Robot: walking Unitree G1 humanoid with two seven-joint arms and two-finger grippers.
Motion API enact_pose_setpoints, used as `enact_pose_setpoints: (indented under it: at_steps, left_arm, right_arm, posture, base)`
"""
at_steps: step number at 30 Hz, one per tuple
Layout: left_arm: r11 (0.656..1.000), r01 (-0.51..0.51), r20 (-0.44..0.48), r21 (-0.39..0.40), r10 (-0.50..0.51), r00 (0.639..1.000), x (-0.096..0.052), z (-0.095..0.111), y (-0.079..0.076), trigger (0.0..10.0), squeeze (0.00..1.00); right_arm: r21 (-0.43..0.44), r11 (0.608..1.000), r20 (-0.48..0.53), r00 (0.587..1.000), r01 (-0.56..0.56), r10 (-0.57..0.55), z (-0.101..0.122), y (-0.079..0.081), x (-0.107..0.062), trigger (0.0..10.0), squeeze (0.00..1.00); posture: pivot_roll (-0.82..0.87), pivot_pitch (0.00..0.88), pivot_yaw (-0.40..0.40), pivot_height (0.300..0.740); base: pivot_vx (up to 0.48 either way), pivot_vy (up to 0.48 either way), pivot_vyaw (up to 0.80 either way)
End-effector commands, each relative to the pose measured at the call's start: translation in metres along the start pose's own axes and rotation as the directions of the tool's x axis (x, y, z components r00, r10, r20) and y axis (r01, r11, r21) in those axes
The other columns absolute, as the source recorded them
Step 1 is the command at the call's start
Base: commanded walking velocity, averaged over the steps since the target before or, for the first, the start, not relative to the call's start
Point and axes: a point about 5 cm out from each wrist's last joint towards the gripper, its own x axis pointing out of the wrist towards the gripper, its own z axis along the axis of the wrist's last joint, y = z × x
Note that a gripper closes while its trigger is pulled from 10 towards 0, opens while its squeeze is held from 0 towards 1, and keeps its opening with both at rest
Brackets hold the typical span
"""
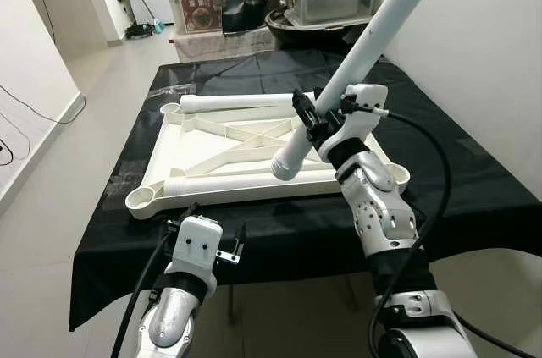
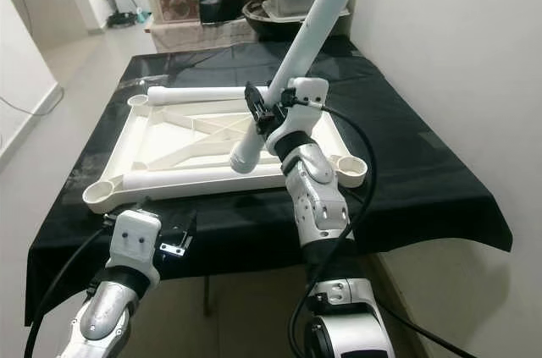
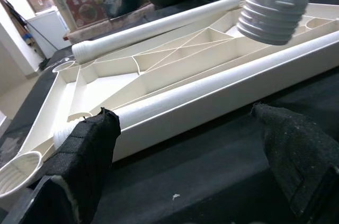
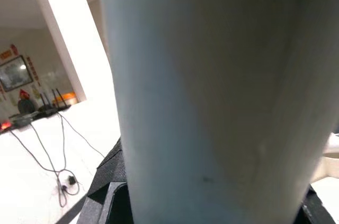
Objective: Building children table
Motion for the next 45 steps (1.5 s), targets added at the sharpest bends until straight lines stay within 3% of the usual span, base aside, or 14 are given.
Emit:
enact_pose_setpoints:
  at_steps: [1, 5, 12, 22, 29, 45]
  left_arm:
    - [0.999, -0.05, -0.004, -0.006, 0.05, 0.999, -0.002, 0.003, 0.007, 10.0, 0.0]
    - [0.991, -0.136, 0.027, -0.015, 0.136, 0.99, 0.0, 0.013, 0.018, 10.0, 0.0]
    - [0.981, -0.195, 0.046, -0.017, 0.196, 0.98, 0.0, 0.02, 0.024, 10.0, 0.0]
    - [0.973, -0.228, 0.085, -0.024, 0.23, 0.97, 0.004, 0.032, 0.027, 10.0, 0.0]
    - [0.964, -0.259, 0.06, -0.063, 0.262, 0.963, 0.004, 0.027, 0.035, 10.0, 0.0]
    - [0.956, -0.291, 0.028, -0.049, 0.292, 0.956, 0.003, 0.02, 0.044, 10.0, 0.0]
  right_arm:
    - [-0.018, 1.0, 0.007, 1.0, 0.005, -0.004, -0.002, -0.001, -0.004, 10.0, 0.0]
    - [-0.054, 0.998, -0.013, 0.999, 0.03, -0.031, -0.01, -0.009, -0.015, 10.0, 0.0]
    - [-0.103, 0.995, -0.018, 1.0, 0.019, -0.02, -0.015, -0.005, -0.022, 10.0, 0.0]
    - [-0.074, 0.997, -0.021, 0.999, 0.024, -0.026, -0.016, -0.003, -0.019, 10.0, 0.0]
    - [-0.066, 0.997, -0.032, 0.999, 0.027, -0.03, -0.019, -0.003, -0.019, 10.0, 0.0]
    - [-0.049, 0.998, -0.049, 0.998, 0.028, -0.031, -0.024, 0.0, -0.017, 10.0, 0.0]
  posture:
    - [-0.05, 0.0, 0.04, 0.74]
    - [-0.05, 0.0, 0.04, 0.74]
    - [-0.03, 0.0, 0.044, 0.74]
    - [-0.02, 0.0, 0.032, 0.74]
    - [-0.02, 0.0, 0.023, 0.74]
    - [-0.01, 0.0, 0.021, 0.74]
  base:
    - [0.0, 0.0, 0.0]
    - [0.0, 0.0, 0.0]
    - [0.0, 0.0, 0.23]
    - [0.0, 0.0, 0.56]
    - [0.112, -0.154, 0.0]
    - [0.329, -0.291, 0.0]
